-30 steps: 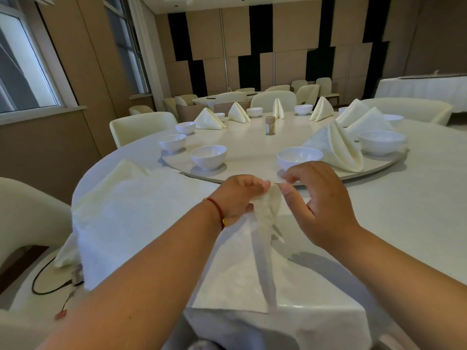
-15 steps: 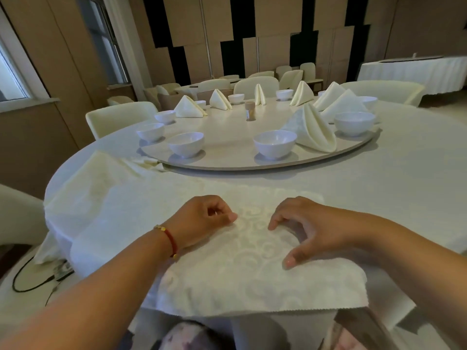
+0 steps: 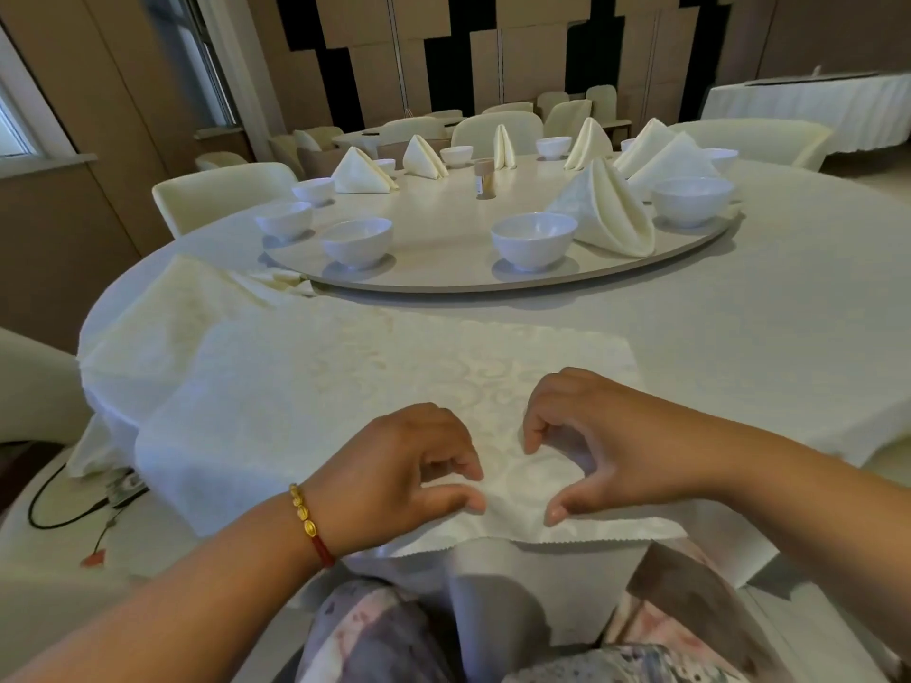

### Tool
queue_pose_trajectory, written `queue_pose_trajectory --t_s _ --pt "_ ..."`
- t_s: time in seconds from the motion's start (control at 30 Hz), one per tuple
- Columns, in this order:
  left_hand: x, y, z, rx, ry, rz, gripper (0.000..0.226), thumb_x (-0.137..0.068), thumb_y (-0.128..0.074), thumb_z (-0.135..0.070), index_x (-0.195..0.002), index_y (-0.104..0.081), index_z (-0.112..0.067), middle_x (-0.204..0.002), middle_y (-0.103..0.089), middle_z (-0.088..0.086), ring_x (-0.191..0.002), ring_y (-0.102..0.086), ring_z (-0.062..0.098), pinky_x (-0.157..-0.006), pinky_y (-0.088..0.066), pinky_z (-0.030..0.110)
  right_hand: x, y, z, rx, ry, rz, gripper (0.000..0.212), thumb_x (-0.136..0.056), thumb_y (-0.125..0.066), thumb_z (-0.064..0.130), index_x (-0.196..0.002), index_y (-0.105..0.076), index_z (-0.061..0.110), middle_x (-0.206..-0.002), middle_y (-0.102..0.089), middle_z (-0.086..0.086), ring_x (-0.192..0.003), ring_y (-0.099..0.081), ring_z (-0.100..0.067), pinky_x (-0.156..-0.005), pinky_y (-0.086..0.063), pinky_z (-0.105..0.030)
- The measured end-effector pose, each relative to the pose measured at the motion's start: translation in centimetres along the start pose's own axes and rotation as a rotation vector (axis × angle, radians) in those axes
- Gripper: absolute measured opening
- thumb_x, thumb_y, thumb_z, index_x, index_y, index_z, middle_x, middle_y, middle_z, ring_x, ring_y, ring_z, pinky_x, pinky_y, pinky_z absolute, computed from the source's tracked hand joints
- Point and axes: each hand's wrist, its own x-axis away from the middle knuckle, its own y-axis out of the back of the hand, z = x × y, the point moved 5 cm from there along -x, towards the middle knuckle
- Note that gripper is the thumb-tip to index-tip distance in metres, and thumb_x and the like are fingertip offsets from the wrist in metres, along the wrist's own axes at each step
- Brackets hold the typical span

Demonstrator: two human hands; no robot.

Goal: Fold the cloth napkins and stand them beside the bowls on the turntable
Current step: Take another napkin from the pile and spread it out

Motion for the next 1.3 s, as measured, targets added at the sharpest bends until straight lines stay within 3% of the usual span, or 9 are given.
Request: queue_pose_trajectory --t_s 0.2,0.37,0.47,0.6,0.77,0.87,0.93,1.13,1.3 --pt "-0.4 -0.3 0.0 0.093 0.091 0.072 0.018 -0.078 -0.067 -0.046 -0.074 -0.063 -0.030 -0.076 -0.061 -0.013 -0.071 -0.057 0.007 -0.064 -0.047 0.019 0.4 0.1 0.1 -0.037 -0.021 -0.034 0.044 -0.068 -0.074 0.063 -0.098 -0.053 0.039 -0.101 -0.052 0.017 -0.099 -0.044 -0.003 -0.084 -0.041 -0.020" --pt "-1.2 0.7 1.8 0.273 0.297 0.040 0.016 -0.074 -0.073 -0.037 -0.076 -0.066 -0.023 -0.075 -0.065 0.005 -0.068 -0.058 0.022 -0.067 -0.049 0.031 1.3 0.6 0.0 -0.176 -0.087 -0.037 0.042 -0.070 -0.078 0.055 -0.101 -0.059 0.034 -0.099 -0.055 0.019 -0.099 -0.049 -0.003 -0.081 -0.041 -0.015" --pt "-1.4 1.4 2.5 0.277 0.358 -0.003 0.014 -0.080 -0.076 -0.022 -0.070 -0.066 -0.023 -0.072 -0.065 0.004 -0.063 -0.054 0.012 -0.065 -0.047 0.026 1.7 0.8 -0.6 -0.204 -0.140 -0.077 0.040 -0.070 -0.079 0.051 -0.101 -0.062 0.033 -0.096 -0.056 0.018 -0.096 -0.050 -0.002 -0.078 -0.042 -0.013" --pt "-0.9 1.6 2.7 0.242 0.396 -0.021 0.012 -0.080 -0.074 -0.020 -0.072 -0.067 -0.022 -0.072 -0.067 0.003 -0.066 -0.058 0.020 -0.067 -0.050 0.031 2.2 0.8 -2.1 -0.226 -0.214 -0.149 0.022 -0.072 -0.080 0.042 -0.082 -0.064 0.030 -0.083 -0.059 0.011 -0.080 -0.054 -0.007 -0.069 -0.044 -0.020" --pt "-0.2 1.3 1.3 0.203 0.378 0.019 0.016 -0.071 -0.077 -0.037 -0.077 -0.067 -0.027 -0.065 -0.062 -0.013 -0.056 -0.049 0.005 -0.055 -0.041 0.015 2.1 1.3 -3.2 -0.348 -0.307 -0.196 0.017 -0.074 -0.081 0.032 -0.068 -0.067 0.022 -0.067 -0.063 0.006 -0.056 -0.049 -0.003 -0.057 -0.041 -0.021" --pt "0.2 1.4 0.8 0.128 0.374 0.062 0.025 -0.065 -0.082 -0.041 -0.080 -0.066 -0.028 -0.068 -0.058 -0.026 -0.058 -0.048 0.002 -0.054 -0.037 0.011 1.4 2.0 -3.5 -0.418 -0.329 -0.207 0.013 -0.073 -0.081 0.027 -0.072 -0.072 0.019 -0.074 -0.070 -0.001 -0.067 -0.060 -0.020 -0.065 -0.049 -0.034" --pt "0.4 1.5 0.6 0.064 0.363 0.094 0.021 -0.068 -0.082 -0.040 -0.079 -0.066 -0.031 -0.073 -0.058 -0.027 -0.062 -0.050 0.001 -0.055 -0.038 0.012 0.8 2.7 -4.0 -0.438 -0.351 -0.200 0.011 -0.073 -0.082 0.025 -0.074 -0.074 0.018 -0.077 -0.072 -0.001 -0.073 -0.064 -0.020 -0.072 -0.051 -0.035" --pt "0.3 3.3 1.0 0.032 0.479 0.127 0.011 -0.078 -0.076 -0.031 -0.072 -0.067 -0.029 -0.062 -0.062 -0.027 -0.052 -0.056 -0.001 -0.055 -0.041 0.009 -0.9 4.1 -5.5 -0.346 -0.424 -0.152 0.013 -0.073 -0.082 0.029 -0.069 -0.073 0.020 -0.063 -0.066 0.008 -0.055 -0.050 0.003 -0.056 -0.039 -0.010" --pt "-1.2 5.9 2.9 0.116 0.645 0.040 0.010 -0.084 -0.071 -0.020 -0.082 -0.066 -0.012 -0.044 -0.060 -0.006 -0.035 -0.054 0.007 -0.050 -0.047 0.013 -3.7 6.6 -6.0 -0.169 -0.479 -0.303 0.018 -0.074 -0.081 0.037 -0.066 -0.070 0.024 -0.068 -0.066 0.010 -0.064 -0.056 -0.004 -0.060 -0.040 -0.022"
